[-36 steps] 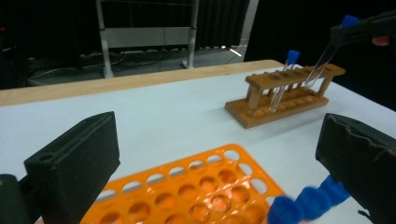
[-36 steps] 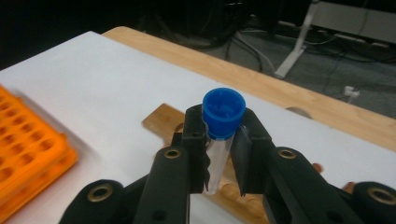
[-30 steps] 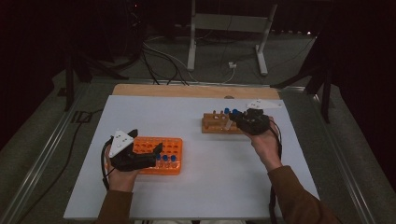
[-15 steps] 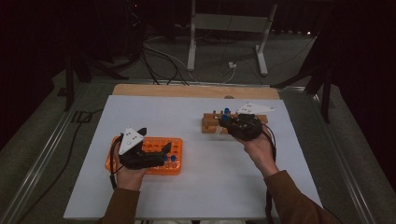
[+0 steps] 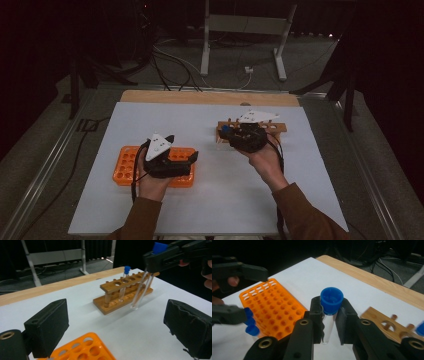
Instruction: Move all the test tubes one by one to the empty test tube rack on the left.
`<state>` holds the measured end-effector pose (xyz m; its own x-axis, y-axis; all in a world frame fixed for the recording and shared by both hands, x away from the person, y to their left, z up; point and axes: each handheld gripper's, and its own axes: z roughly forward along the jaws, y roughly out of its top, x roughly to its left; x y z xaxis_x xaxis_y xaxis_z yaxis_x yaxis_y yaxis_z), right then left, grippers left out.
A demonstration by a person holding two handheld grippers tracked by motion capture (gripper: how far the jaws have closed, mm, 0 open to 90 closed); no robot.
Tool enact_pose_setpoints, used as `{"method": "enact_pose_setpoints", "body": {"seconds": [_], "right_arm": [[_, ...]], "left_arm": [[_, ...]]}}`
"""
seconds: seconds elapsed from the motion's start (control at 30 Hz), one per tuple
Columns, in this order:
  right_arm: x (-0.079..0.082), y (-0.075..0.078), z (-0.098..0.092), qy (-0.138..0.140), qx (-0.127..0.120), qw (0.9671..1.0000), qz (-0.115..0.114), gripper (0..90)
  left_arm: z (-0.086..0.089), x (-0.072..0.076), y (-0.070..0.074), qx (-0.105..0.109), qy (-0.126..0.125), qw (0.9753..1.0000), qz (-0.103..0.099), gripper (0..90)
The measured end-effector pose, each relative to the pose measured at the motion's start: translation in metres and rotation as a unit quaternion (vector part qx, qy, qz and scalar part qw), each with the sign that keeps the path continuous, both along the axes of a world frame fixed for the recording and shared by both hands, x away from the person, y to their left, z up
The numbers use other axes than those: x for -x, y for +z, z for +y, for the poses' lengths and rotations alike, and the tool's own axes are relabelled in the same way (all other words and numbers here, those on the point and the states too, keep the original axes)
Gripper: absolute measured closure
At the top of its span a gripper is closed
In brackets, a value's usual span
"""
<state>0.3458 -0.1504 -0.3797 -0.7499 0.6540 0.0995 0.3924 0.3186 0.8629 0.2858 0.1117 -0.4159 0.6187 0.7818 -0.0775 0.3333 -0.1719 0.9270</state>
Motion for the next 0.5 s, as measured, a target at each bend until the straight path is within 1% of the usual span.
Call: {"method": "enact_pose_setpoints", "body": {"seconds": [0.1,0.3,0.37,0.4,0.5], "right_arm": [[0.001,0.003,0.008,0.01,-0.003,0.9999,0.003,77.0],[0.007,0.008,0.026,0.031,-0.004,0.9995,0.003,77.0],[0.008,0.008,0.032,0.036,-0.003,0.9993,0.005,77.0],[0.008,0.009,0.033,0.038,-0.003,0.9993,0.005,77.0],[0.01,0.01,0.04,0.045,-0.007,0.9989,0.008,77.0]], "left_arm": [[-0.004,-0.002,0.002,-0.005,-0.004,1.0,-0.001,8.1],[-0.012,-0.004,0.004,-0.004,-0.008,1.0,-0.002,12.7],[-0.014,-0.005,0.005,-0.008,-0.01,0.9999,-0.002,17.0],[-0.016,-0.006,0.005,-0.014,-0.011,0.9998,-0.002,17.8],[-0.018,-0.006,0.005,-0.016,-0.015,0.9997,-0.003,30.2]]}}
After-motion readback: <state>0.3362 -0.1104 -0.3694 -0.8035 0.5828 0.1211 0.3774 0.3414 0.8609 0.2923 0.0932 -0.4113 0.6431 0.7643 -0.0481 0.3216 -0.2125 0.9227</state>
